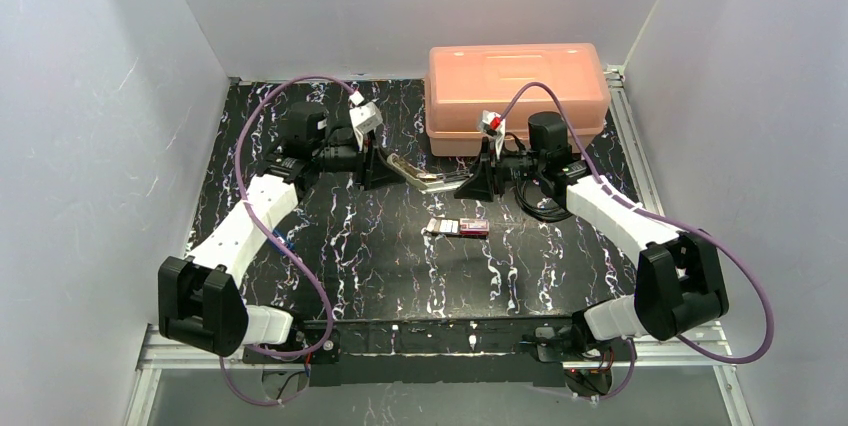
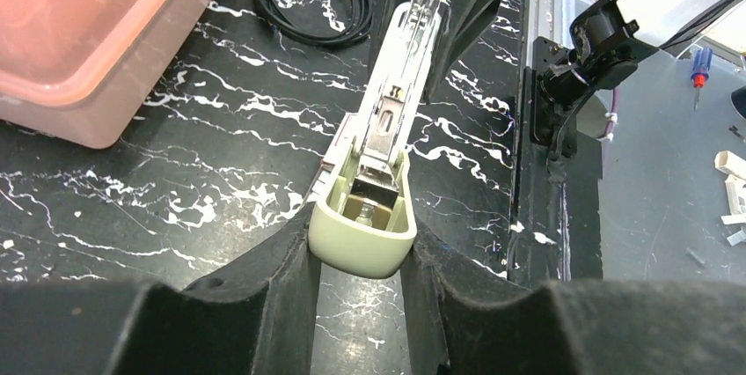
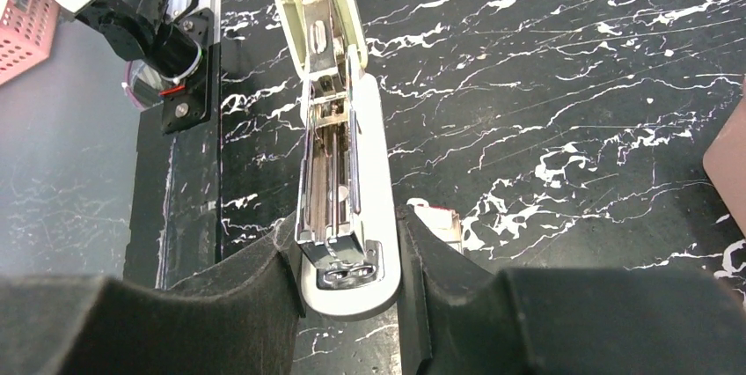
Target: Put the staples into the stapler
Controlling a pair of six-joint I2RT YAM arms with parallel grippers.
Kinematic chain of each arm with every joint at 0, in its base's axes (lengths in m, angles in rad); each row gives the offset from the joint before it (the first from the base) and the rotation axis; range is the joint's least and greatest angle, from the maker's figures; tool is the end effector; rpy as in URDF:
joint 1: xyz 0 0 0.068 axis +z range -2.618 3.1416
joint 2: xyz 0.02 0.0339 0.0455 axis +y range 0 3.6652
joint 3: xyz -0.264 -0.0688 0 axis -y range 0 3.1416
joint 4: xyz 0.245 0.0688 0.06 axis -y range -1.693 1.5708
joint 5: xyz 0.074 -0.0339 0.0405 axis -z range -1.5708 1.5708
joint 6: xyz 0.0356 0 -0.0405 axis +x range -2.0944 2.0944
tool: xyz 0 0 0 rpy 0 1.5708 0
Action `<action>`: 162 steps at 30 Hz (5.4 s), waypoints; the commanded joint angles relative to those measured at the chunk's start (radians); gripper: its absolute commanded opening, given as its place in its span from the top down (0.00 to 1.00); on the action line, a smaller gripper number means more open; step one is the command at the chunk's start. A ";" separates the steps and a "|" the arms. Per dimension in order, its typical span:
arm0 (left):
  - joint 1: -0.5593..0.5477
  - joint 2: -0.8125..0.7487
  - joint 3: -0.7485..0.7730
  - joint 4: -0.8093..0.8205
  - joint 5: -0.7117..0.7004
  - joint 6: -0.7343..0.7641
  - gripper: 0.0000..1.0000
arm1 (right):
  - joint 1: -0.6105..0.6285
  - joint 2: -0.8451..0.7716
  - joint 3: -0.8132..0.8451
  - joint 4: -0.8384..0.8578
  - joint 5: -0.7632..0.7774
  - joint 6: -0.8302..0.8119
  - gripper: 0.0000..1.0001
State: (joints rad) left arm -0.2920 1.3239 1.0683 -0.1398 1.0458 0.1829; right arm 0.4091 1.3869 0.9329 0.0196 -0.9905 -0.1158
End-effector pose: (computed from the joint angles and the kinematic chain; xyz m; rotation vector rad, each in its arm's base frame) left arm 0.2712 -0.1137 0.3302 1.0814 1.5668 -1.0874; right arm 0.2662 0.1479 0.2802 -1.1065 1.6365 1.1721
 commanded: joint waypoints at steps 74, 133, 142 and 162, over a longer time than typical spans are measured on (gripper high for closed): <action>0.184 -0.179 0.018 -0.108 -0.437 0.040 0.20 | 0.229 0.547 0.227 0.029 0.425 -0.398 0.71; 0.184 -0.206 -0.057 -0.159 -0.442 0.150 0.20 | 0.193 0.655 0.294 -0.091 0.414 -0.404 0.48; 0.216 -0.076 0.043 -0.435 -0.732 0.212 0.16 | 0.169 0.541 0.300 -0.084 0.444 -0.339 0.34; 0.664 0.168 0.055 -0.516 -0.905 0.150 0.01 | 0.169 0.282 0.219 -0.245 0.464 -0.300 0.26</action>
State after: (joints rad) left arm 0.3439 1.4826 1.0767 -0.6266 0.1337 0.3325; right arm 0.5762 1.7107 1.1755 -0.1860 -0.5255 -0.4206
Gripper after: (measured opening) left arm 0.983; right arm 0.736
